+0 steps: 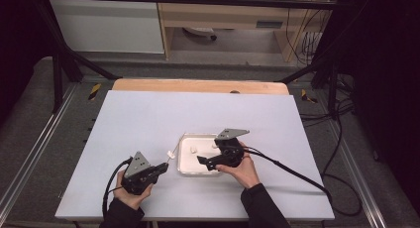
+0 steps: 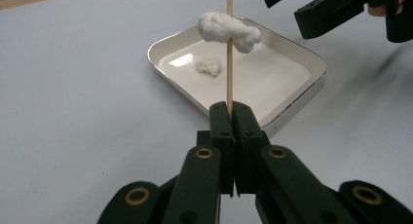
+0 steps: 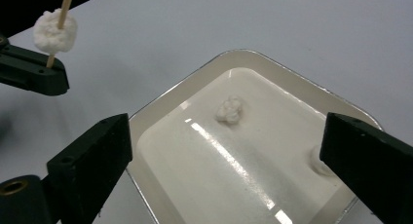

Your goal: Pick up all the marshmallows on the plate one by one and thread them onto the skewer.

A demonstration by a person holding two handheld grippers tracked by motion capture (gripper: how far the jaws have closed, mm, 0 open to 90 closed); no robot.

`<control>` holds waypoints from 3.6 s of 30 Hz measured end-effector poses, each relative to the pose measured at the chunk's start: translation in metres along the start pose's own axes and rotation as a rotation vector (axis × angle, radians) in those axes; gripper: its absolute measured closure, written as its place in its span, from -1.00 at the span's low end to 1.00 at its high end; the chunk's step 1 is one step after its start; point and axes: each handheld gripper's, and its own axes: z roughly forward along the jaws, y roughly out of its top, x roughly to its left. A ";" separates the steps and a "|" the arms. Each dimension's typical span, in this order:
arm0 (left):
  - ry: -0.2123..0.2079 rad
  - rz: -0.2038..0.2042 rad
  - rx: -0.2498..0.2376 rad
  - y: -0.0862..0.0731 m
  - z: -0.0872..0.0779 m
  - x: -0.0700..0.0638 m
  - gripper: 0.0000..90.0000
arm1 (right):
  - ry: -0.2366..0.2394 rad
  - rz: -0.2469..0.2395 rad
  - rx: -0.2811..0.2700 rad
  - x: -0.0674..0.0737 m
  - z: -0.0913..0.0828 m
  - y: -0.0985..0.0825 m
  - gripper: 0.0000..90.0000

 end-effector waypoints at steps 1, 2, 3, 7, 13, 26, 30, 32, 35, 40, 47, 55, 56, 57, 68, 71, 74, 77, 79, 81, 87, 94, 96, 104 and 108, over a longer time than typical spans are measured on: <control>0.001 -0.003 0.000 0.000 0.000 0.001 0.97 | -0.005 0.000 0.000 -0.001 0.001 0.001 -0.91; 0.001 -0.003 -0.001 0.000 -0.001 0.001 0.97 | -0.006 0.002 0.001 -0.002 0.002 0.002 -0.92; 0.001 -0.003 0.000 0.000 -0.001 0.002 0.98 | -0.009 0.010 0.006 -0.003 0.003 0.004 -0.94; 0.003 -0.010 -0.001 0.000 -0.002 0.005 0.98 | -0.032 -0.008 0.037 -0.005 0.012 0.009 -0.98; 0.000 -0.013 0.001 0.000 -0.002 0.006 0.98 | -0.057 -0.018 0.065 -0.004 0.029 0.016 -0.95; -0.007 -0.014 0.010 -0.001 0.000 0.007 0.97 | -0.067 -0.056 0.110 -0.002 0.062 0.020 -0.41; -0.008 -0.013 0.013 -0.001 0.000 0.007 0.97 | -0.087 -0.061 0.122 -0.003 0.067 0.018 -0.22; -0.009 -0.012 0.013 -0.001 0.000 0.007 0.97 | -0.093 -0.070 0.138 -0.004 0.068 0.016 -0.12; -0.010 -0.011 0.013 -0.001 0.001 0.006 0.97 | -0.088 -0.076 0.146 -0.004 0.069 0.015 0.01; -0.011 -0.009 0.015 -0.001 0.001 0.006 0.97 | -0.078 -0.080 0.163 -0.004 0.071 0.013 0.18; -0.011 -0.007 0.017 -0.001 0.001 0.005 0.98 | -0.065 -0.093 0.155 -0.003 0.072 0.012 0.41; -0.013 -0.005 0.016 -0.001 0.001 0.004 0.97 | -0.061 -0.074 0.160 -0.003 0.071 0.012 0.63; -0.013 -0.005 0.016 -0.001 0.002 0.004 0.97 | -0.062 -0.070 0.157 -0.003 0.071 0.012 0.64; -0.014 -0.005 0.015 -0.001 0.001 0.004 0.97 | -0.063 -0.069 0.156 -0.003 0.071 0.012 0.65; -0.018 0.001 0.010 0.000 0.001 0.002 0.97 | -0.035 -0.058 0.111 -0.001 0.051 0.023 0.70; -0.019 0.003 0.007 0.000 0.001 0.001 0.97 | -0.015 -0.052 0.087 0.001 0.042 0.026 0.71; -0.023 0.005 0.004 0.000 0.002 0.000 0.98 | 0.005 -0.038 0.058 0.001 0.031 0.028 0.71; -0.025 0.010 0.005 0.000 0.002 -0.001 0.97 | 0.019 -0.027 0.027 0.000 0.020 0.029 0.72; -0.028 0.014 0.006 0.000 0.002 -0.002 0.97 | 0.028 -0.019 0.009 0.000 0.013 0.029 0.72; -0.030 0.017 0.006 0.000 0.002 -0.003 0.97 | 0.039 -0.014 -0.009 0.000 0.005 0.030 0.72; -0.037 0.023 0.008 0.000 0.003 -0.005 0.97 | 0.068 -0.007 -0.058 0.001 -0.015 0.034 0.73; -0.046 0.034 0.003 0.001 0.004 -0.009 0.98 | 0.096 0.005 -0.111 0.001 -0.033 0.037 0.74; -0.048 0.038 0.003 0.001 0.004 -0.009 0.98 | 0.105 0.008 -0.127 0.001 -0.037 0.038 0.74; -0.058 0.047 0.002 0.001 0.005 -0.012 0.98 | 0.141 0.032 -0.181 0.001 -0.052 0.044 0.74; -0.092 0.070 -0.022 0.002 0.008 -0.013 0.98 | 0.170 0.047 -0.204 0.000 -0.056 0.047 0.74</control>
